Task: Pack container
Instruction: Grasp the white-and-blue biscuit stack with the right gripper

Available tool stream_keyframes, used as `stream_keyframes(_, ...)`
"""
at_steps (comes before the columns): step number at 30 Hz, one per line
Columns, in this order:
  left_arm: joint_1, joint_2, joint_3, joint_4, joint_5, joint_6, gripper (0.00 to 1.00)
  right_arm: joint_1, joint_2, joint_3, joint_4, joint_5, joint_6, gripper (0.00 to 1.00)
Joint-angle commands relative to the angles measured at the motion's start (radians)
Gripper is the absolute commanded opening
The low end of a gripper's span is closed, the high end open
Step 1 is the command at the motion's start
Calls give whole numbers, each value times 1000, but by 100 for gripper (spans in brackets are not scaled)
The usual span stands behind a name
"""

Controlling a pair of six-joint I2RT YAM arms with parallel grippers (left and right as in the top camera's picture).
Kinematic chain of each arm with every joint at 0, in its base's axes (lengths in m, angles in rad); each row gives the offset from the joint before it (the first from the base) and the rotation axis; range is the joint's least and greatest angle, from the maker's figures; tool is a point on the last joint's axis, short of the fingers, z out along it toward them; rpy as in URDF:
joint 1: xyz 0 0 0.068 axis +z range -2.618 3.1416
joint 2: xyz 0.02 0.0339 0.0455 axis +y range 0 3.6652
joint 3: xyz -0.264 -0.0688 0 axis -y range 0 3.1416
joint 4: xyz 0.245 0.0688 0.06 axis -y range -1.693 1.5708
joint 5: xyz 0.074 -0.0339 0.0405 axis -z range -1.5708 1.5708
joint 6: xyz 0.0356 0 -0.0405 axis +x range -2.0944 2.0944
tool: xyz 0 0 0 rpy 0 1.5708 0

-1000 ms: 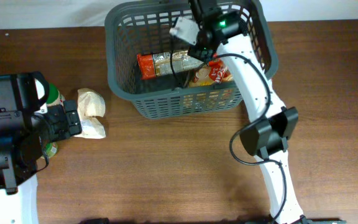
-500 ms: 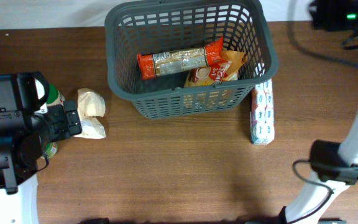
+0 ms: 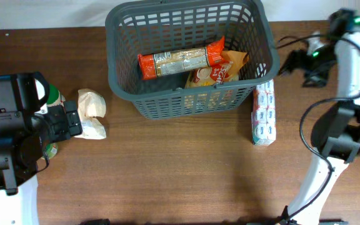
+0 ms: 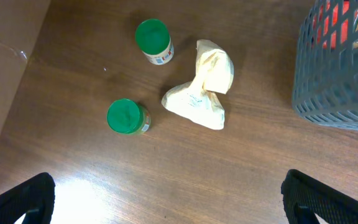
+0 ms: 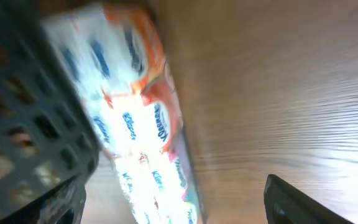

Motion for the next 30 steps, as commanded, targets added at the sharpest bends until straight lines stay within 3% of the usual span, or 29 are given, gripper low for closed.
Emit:
stream_keyframes(1,6,2,7,2,0,-16,99,42,-3,-137,41,-38,-64,82)
stream_keyframes(5,6,2,7,2,0,-16,99,90,-3,-288,137,-45,-77,79)
stream_keyframes(13,6,2,7,2,0,-16,99,124,-3,-372,175,-61,-80,69)
stream_keyframes(18,6,2,7,2,0,-16,99,134,-3,-382,192,-85,-77,4)
stream_keyframes(25,6,2,7,2,0,-16,99,40,-33,-298,200,-159,2,4)
stream_keyframes(30,6,2,7,2,0,-16,99,-61,-115,-61,125,-214,52,4)
